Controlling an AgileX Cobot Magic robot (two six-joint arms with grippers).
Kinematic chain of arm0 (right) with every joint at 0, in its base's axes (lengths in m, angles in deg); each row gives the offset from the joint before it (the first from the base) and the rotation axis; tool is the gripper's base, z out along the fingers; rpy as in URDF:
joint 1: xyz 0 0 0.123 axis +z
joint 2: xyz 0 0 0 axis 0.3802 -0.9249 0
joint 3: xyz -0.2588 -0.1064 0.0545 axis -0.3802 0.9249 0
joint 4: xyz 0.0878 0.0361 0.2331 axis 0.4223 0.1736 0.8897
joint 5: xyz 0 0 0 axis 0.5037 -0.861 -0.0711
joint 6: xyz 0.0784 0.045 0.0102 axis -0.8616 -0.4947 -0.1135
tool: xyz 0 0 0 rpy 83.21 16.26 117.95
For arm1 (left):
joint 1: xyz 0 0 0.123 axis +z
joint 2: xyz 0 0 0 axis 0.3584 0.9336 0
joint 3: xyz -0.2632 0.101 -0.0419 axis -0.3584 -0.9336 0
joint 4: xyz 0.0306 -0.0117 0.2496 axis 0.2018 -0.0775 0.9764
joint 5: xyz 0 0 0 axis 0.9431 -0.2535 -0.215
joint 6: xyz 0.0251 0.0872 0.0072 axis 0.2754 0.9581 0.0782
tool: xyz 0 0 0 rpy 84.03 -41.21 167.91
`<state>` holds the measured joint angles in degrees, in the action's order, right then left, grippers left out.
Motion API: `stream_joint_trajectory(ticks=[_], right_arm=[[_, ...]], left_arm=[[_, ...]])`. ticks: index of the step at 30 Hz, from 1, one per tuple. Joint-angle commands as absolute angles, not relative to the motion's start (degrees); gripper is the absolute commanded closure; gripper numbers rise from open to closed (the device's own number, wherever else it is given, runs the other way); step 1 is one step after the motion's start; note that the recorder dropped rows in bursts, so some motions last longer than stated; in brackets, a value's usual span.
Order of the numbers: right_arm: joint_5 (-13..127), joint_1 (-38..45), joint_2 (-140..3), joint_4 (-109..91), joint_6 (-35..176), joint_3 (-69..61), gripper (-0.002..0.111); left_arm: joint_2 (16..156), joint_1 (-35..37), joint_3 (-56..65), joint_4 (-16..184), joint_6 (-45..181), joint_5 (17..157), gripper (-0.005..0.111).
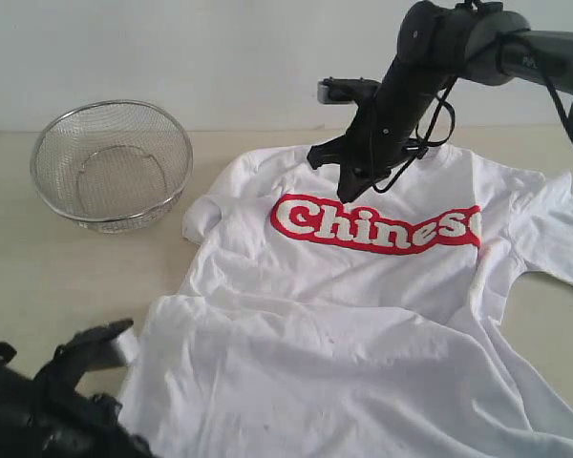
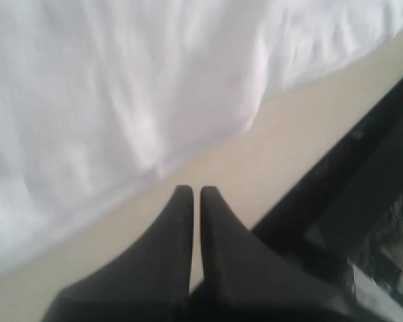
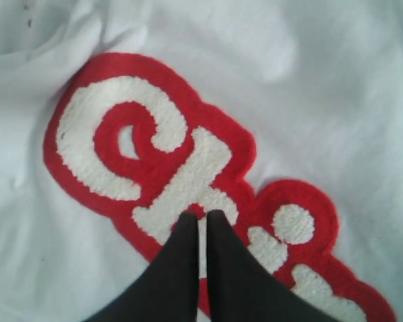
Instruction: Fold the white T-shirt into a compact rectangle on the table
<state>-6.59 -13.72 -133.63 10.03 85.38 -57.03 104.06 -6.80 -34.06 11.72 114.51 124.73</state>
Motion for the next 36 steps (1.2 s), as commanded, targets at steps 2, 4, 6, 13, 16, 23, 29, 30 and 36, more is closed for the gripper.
stream_joint_trajectory(ticks=[2, 4, 6, 13, 16, 23, 29, 30, 36], right_arm=[[-9.1, -13.7, -133.4, 12.0, 85.9, -57.3, 0.109], [-10.2, -13.7, -133.4, 11.8, 85.8, -57.3, 0.109], [-11.3, -13.7, -133.4, 11.7, 85.1, -57.3, 0.109], [-13.1, -13.7, -133.4, 11.5, 84.9, -57.3, 0.109], [-11.9, -13.7, -133.4, 10.0, 84.9, -57.3, 0.109], [-8.8, -13.7, -133.4, 6.1, 84.6, -57.3, 0.109], [-8.7, -13.7, -135.4, 5.5, 84.5, -57.3, 0.109], [-8.7, -13.7, -135.8, 5.5, 84.5, -57.3, 0.109], [-7.5, -13.7, -137.1, 5.4, 84.6, -57.3, 0.109]], left_arm=[[101.9, -7.1, -28.5, 8.4, 116.6, 110.4, 0.102], [102.8, -7.1, -27.2, 8.7, 117.4, 107.0, 0.102], [104.7, -7.1, -26.7, 9.0, 118.4, 108.0, 0.102], [112.0, -7.1, -26.7, 10.7, 119.9, 109.9, 0.102], [112.0, -7.1, -26.7, 10.7, 120.0, 109.9, 0.102], [112.0, -7.1, -28.6, 11.2, 120.0, 111.9, 0.102], [112.0, -7.1, -32.2, 11.2, 120.0, 115.1, 0.102], [112.0, -7.1, -32.9, 11.1, 120.0, 115.3, 0.102], [112.0, -7.1, -36.3, 10.1, 120.0, 116.6, 0.102]])
